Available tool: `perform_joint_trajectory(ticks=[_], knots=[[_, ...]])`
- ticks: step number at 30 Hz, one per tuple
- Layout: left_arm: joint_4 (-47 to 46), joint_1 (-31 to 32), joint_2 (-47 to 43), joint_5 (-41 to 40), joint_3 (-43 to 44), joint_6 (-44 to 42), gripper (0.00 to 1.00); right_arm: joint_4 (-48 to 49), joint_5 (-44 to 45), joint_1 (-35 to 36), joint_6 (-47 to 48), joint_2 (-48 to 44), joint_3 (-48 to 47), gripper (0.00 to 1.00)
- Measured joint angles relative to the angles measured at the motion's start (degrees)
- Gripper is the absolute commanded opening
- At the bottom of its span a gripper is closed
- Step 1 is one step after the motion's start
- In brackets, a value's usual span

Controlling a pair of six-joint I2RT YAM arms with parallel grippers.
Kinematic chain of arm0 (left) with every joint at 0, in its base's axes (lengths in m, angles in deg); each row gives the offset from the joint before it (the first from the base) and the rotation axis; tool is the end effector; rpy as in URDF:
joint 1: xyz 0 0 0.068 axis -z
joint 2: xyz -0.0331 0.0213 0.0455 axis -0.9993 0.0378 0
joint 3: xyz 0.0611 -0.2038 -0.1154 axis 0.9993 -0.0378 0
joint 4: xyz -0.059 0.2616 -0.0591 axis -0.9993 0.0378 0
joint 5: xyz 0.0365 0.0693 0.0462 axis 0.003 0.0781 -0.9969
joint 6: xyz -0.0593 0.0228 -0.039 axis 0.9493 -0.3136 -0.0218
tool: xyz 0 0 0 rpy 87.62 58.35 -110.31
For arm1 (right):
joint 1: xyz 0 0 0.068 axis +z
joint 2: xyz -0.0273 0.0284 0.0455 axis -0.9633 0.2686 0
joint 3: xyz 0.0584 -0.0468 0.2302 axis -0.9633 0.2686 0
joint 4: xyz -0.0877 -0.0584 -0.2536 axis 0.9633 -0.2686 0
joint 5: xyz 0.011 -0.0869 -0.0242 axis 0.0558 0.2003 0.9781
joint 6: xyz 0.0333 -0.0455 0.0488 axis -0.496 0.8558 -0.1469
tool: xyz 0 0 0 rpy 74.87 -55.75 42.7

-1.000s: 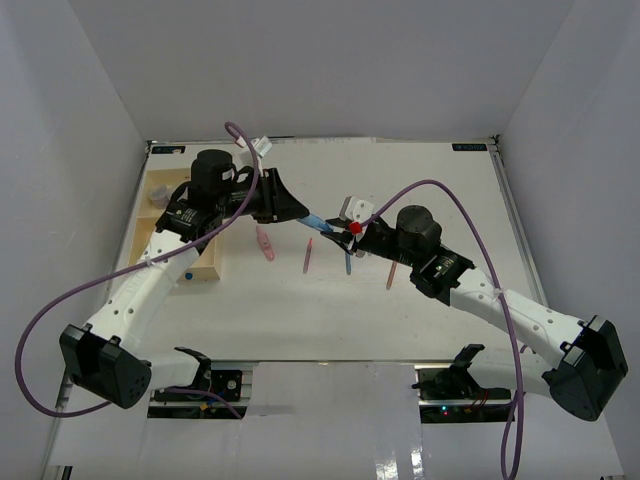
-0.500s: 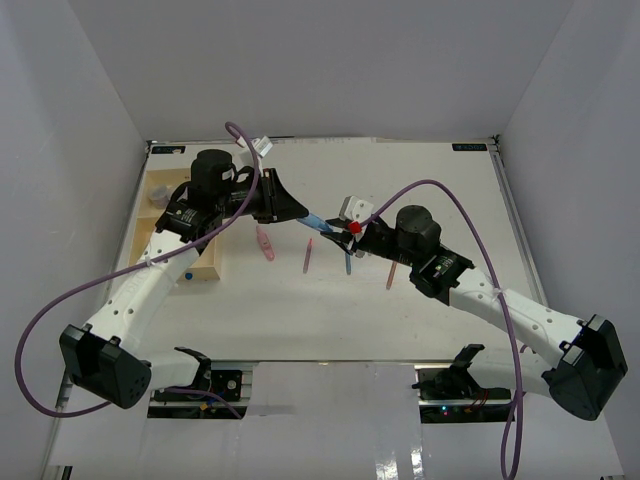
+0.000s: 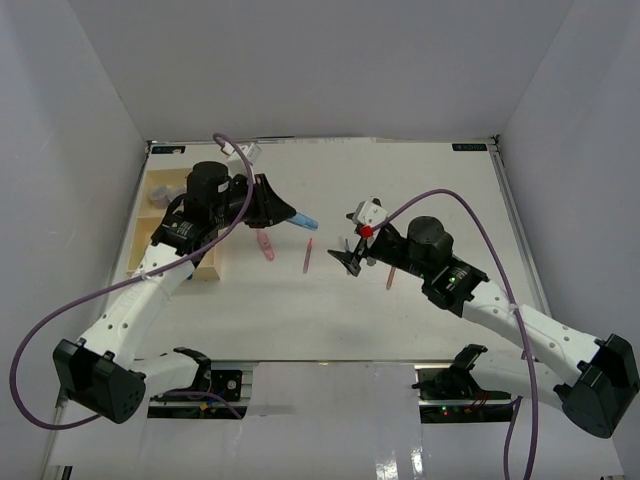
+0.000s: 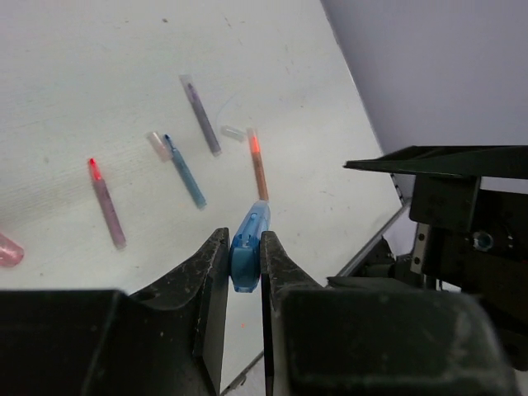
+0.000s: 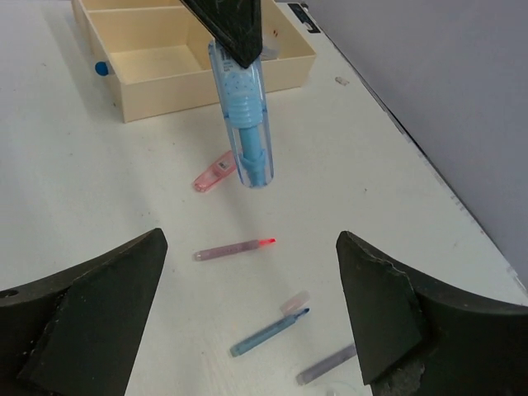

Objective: Sort the stationery into containers
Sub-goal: Place the pen in the storage box.

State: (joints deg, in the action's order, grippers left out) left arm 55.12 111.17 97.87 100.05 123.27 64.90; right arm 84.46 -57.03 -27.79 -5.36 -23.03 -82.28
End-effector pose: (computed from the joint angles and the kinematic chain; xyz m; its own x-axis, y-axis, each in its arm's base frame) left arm 0.2742 -0.1483 0.3311 -0.6922 -0.1746 -0.7002 0.4423 0.6640 -0.6029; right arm 0.1991 0.2297 0.2986 0.2583 -0.1997 -0.9452 -0.8140 0.4820 -0.3243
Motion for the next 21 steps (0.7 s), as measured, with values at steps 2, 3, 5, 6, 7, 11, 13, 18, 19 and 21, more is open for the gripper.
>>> perform_joint_trajectory(ticks=[2,3,5,6,7,11,13,18,19,21], knots=[[-0.4,-0.3,-1.0,-2.9,-1.6,0.2,0.07,-0.9,1.5,0.0,-1.1,-1.8,1.2,0.90],[-0.7,-0.7,-1.8,-4.8,-2.8,0.5,0.05,-1.4,2.5,0.0,-1.7,-3.0,1.9,0.90],[-1.1,-2.2,-3.2,-8.8,-4.9,1.3,0.04,-2.0,4.5,0.0,-3.3,-4.8,3.3,0.90],[-1.9,-3.3,-4.2,-10.8,-6.3,1.8,0.04,-2.3,5.6,0.0,-4.4,-5.8,4.1,0.90],[-2.6,-5.4,-5.7,-12.7,-8.3,2.5,0.04,-2.5,6.5,0.0,-5.8,-6.6,4.9,0.90],[-4.5,-15.3,-12.3,-19.5,-16.2,5.2,0.04,-2.6,9.2,0.0,-10.7,-9.4,8.5,0.90],[-5.7,-19.8,-15.4,-23.3,-19.3,6.7,0.02,-2.5,9.5,0.0,-12.7,-10.1,10.1,0.90],[-10.1,-23.4,-21.7,-34.2,-25.8,8.7,0.02,-2.4,8.8,0.0,-16.5,-11.6,14.1,0.90],[-11.2,-24.0,-22.9,-35.8,-27.4,9.0,0.02,-2.4,8.7,0.0,-16.8,-11.8,14.6,0.90],[-13.3,-25.8,-25.3,-39.9,-30.5,9.6,0.03,-2.4,8.2,0.0,-17.8,-12.1,15.5,0.90]])
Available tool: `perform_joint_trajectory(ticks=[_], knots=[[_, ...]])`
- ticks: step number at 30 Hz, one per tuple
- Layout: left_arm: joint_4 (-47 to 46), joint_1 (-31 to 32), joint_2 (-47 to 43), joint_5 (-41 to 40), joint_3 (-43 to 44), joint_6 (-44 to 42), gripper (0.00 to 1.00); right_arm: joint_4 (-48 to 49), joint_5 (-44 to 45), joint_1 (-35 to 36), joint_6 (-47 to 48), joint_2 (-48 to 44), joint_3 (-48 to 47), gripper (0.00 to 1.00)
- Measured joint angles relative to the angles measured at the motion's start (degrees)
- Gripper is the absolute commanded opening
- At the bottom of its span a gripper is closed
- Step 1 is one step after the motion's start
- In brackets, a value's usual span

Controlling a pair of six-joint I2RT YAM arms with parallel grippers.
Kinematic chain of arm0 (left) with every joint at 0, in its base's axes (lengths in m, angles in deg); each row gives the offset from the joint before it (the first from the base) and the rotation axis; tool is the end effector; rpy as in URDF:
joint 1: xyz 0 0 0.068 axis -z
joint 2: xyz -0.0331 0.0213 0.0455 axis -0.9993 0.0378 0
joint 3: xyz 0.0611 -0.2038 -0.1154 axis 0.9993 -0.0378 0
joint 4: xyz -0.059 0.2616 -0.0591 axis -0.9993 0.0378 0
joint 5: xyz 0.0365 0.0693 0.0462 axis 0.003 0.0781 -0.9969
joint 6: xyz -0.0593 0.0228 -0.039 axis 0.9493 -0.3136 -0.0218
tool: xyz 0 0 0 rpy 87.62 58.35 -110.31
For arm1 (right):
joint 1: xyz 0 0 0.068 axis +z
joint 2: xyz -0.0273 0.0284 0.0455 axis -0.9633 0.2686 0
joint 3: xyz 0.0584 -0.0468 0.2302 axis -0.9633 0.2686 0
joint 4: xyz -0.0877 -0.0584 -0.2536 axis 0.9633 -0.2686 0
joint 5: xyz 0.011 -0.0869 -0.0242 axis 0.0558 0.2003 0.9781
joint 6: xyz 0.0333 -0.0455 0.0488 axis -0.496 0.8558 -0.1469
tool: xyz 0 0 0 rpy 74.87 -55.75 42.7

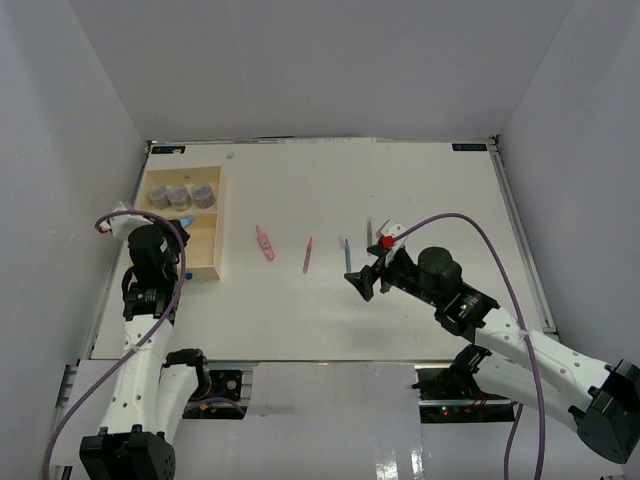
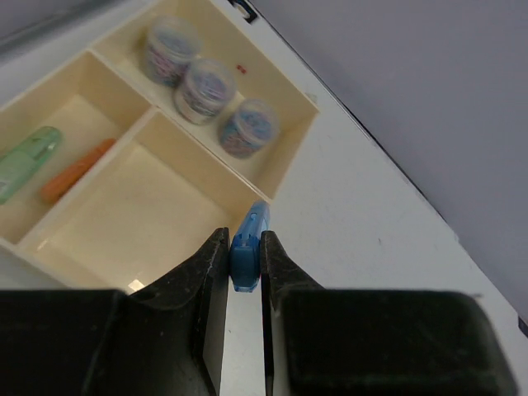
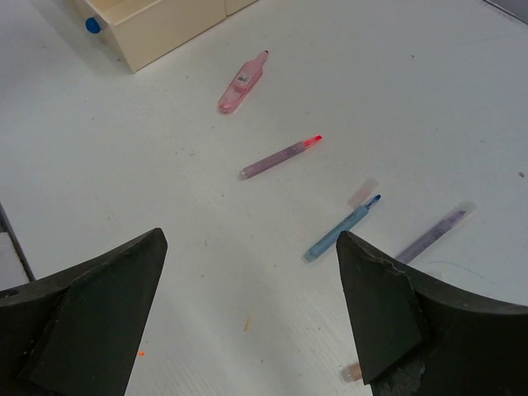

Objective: Sort the stationery into containers
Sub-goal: Place the pen in the storage box.

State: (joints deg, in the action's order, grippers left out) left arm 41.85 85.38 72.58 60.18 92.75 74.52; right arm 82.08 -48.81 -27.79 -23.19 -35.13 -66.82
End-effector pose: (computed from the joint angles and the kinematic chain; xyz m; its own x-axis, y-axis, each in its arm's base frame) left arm 0.2413 0.0252 0.2651 -0.0643 -0.6094 -0.7903 -0.3928 0.7434 -0.5413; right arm 0.1778 0.1942 0.2403 -0.0741 -0.1182 -0.9902 -0.7723 0.6350 -0.0180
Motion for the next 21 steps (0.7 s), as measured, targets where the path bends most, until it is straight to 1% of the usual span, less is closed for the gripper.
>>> perform_joint_trajectory(ticks=[3,6,15,21], knots=[[-2.2,-3.3,0.0,-4.5,-1.9,0.4,0.04,0.1,-0.7,0.0,-1.3,-0.9,0.7,0.90],[-5.2,-6.8,2.9,-5.5,-1.9,0.9,0.05,0.1,-1.3,0.0,-2.3,-2.6,1.0,0.90],[-11.8,-17.3,12.9,-2.4,-2.1,2.2,0.06,0.7,-3.0,0.0,-3.5,-5.2,1.6,0.90],[-16.0,-21.7,18.2,1.0,-2.1,1.8,0.07,0.7,-3.6,0.0,-3.8,-5.6,1.8,0.90]])
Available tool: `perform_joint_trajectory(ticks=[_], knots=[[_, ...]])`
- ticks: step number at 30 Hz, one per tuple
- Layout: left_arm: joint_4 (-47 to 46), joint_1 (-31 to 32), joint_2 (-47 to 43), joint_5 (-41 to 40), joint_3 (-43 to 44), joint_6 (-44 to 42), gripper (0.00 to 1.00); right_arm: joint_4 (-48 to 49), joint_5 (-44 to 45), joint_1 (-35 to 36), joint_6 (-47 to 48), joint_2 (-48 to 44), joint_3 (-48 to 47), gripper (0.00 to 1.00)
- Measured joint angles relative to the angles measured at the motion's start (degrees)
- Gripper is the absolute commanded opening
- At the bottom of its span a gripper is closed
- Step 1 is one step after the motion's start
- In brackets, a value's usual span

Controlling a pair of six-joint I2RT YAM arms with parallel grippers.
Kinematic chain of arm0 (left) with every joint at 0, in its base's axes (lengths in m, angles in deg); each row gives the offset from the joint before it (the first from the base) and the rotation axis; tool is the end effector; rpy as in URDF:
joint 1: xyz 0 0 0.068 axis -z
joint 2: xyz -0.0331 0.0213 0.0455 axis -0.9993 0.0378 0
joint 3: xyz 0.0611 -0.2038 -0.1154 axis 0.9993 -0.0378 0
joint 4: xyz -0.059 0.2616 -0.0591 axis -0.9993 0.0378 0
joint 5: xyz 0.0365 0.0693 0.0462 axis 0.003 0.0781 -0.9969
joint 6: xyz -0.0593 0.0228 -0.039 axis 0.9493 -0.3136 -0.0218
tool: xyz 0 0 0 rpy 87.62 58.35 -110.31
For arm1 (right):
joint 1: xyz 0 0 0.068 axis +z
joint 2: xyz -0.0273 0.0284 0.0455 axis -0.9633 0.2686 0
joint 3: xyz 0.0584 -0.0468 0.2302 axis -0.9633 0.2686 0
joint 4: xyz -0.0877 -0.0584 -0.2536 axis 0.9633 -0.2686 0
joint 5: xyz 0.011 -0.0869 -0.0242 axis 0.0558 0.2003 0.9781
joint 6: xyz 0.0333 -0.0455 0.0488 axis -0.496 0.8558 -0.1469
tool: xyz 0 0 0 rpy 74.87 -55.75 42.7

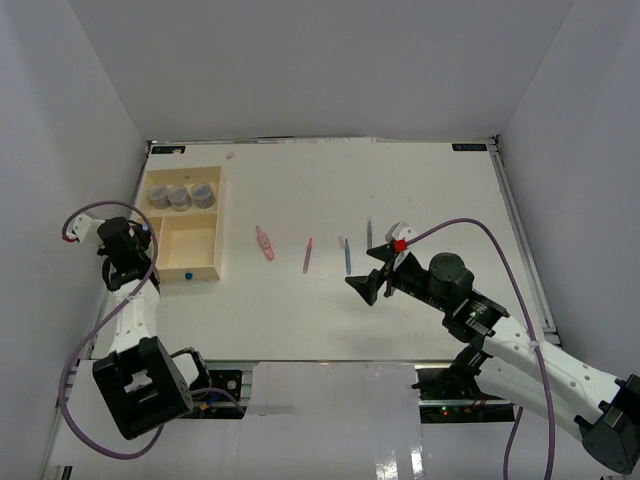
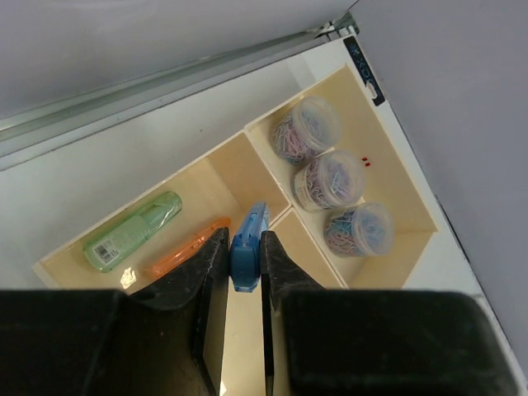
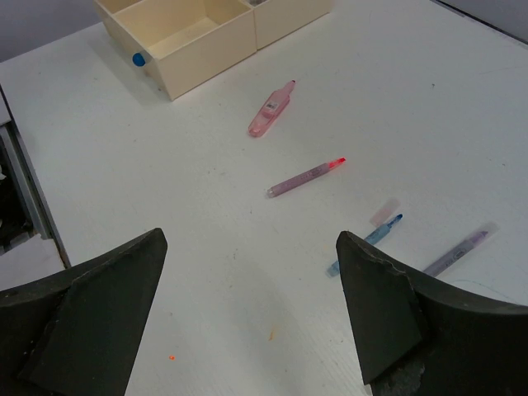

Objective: Sort the stationery into containers
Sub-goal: Place the pen in the storage box.

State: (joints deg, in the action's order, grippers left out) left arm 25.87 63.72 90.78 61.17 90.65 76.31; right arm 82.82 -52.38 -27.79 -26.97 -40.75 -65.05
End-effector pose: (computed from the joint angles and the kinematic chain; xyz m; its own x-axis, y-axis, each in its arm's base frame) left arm 0.2610 0.1320 0.2072 0.1239 -0.6370 -0.7608 -0.6623 0.5179 -0.5414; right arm 0.1652 0.1865 0.2529 -0.0717 -0.0201 -0.9972 -0.8063 0.5897 0.0460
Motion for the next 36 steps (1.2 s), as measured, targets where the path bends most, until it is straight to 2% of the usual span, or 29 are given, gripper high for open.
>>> perform_joint_trajectory(ticks=[5,19,36], knots=[[-1.3,-2.8,5.9,3.6,0.0,0.1,0.09,0.1,-0.1,0.0,0.0,0.0,0.0,0.90],[-5.4,-6.0,14.2,7.8,-0.1,-0.1,0.15,0.3,-0.2,0.0,0.0,1.0,0.1,0.90],[-6.7,-6.2,17.2,9.0,-0.9,0.1,0.28,0.3,0.2,0.0,0.6,1.4,0.1,0.90]])
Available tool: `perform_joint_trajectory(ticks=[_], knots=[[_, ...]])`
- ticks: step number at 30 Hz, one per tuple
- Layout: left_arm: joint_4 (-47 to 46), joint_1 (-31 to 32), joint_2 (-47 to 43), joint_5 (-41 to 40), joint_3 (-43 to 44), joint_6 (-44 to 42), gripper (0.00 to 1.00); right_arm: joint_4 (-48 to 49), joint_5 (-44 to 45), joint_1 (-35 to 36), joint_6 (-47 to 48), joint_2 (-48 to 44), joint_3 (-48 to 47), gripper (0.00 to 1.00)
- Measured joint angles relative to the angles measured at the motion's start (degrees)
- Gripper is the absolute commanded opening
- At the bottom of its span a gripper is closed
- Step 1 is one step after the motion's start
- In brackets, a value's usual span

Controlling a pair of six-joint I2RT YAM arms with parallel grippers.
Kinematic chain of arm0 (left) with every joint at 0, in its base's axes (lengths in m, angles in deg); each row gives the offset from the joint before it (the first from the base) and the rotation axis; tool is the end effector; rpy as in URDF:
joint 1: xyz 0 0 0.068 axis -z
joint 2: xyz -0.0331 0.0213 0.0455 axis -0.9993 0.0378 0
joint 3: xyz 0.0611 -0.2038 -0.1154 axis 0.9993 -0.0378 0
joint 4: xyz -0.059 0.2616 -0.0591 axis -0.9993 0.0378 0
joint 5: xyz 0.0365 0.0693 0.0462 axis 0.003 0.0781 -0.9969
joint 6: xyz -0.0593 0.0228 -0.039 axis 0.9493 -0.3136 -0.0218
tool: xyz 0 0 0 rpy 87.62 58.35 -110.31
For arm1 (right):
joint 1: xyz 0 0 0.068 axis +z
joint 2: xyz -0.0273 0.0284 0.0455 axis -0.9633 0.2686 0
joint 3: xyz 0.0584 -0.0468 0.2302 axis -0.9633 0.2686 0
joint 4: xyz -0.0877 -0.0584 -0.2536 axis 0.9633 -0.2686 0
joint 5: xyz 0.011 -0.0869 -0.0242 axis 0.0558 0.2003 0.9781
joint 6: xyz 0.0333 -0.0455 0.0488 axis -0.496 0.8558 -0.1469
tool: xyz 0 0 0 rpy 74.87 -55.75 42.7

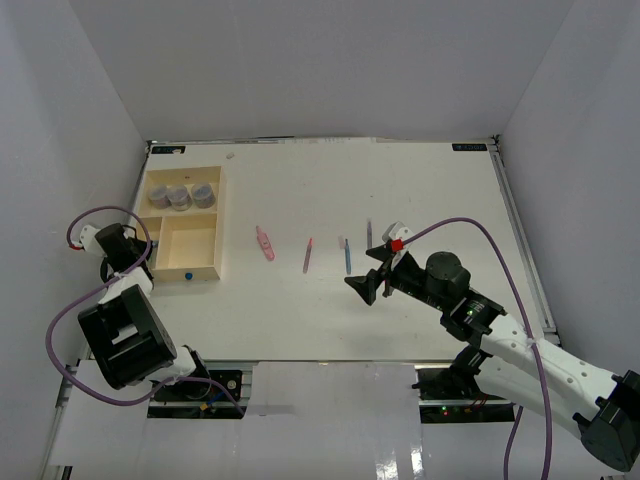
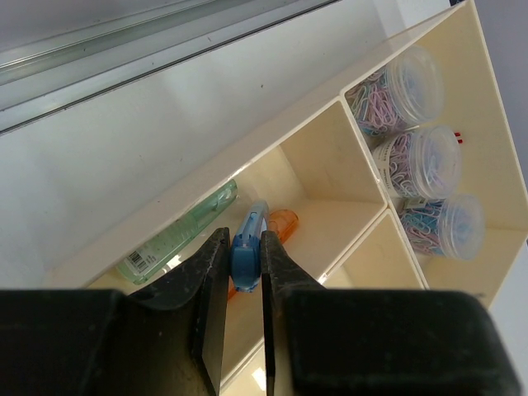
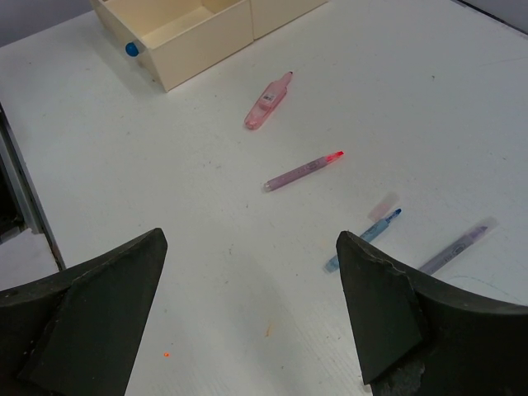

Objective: Sort the stationery into containers
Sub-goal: Place the pen in the storage box.

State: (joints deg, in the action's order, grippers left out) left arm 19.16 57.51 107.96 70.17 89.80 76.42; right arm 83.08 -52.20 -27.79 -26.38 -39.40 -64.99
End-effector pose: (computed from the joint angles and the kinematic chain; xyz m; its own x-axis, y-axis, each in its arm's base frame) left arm 0.2698 0.1625 0.1297 0.0013 -0.7499 -0.6616 -0.7223 0.4568 -0.5192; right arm 0.1676 0.1888 0.2477 -0.0770 -0.0407 -0.9962 -0.8046 0.5925 0.0380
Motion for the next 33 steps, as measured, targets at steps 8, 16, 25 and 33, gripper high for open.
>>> perform_joint_trajectory(ticks=[8,16,25,33], knots=[[0.1,0.0,0.1,0.2,0.0,0.1,0.38,-0.1,1.0,0.0,0.3,0.2,0.0,0.90],[1.0,0.0,0.0,0.5,0.0,0.0,0.57,-0.1,1.1,0.0,0.5,0.2,0.0,0.90],[5.1,0.0,-4.4,1.4,0.2,-0.2,0.78,-1.1,1.5,0.0,0.5,0.3,0.0,0.90],[10.2,0.0,-9.3,2.7,0.5,0.1,0.87,-2.9,2.6,0.0,0.6,1.5,-0.3,0.90]])
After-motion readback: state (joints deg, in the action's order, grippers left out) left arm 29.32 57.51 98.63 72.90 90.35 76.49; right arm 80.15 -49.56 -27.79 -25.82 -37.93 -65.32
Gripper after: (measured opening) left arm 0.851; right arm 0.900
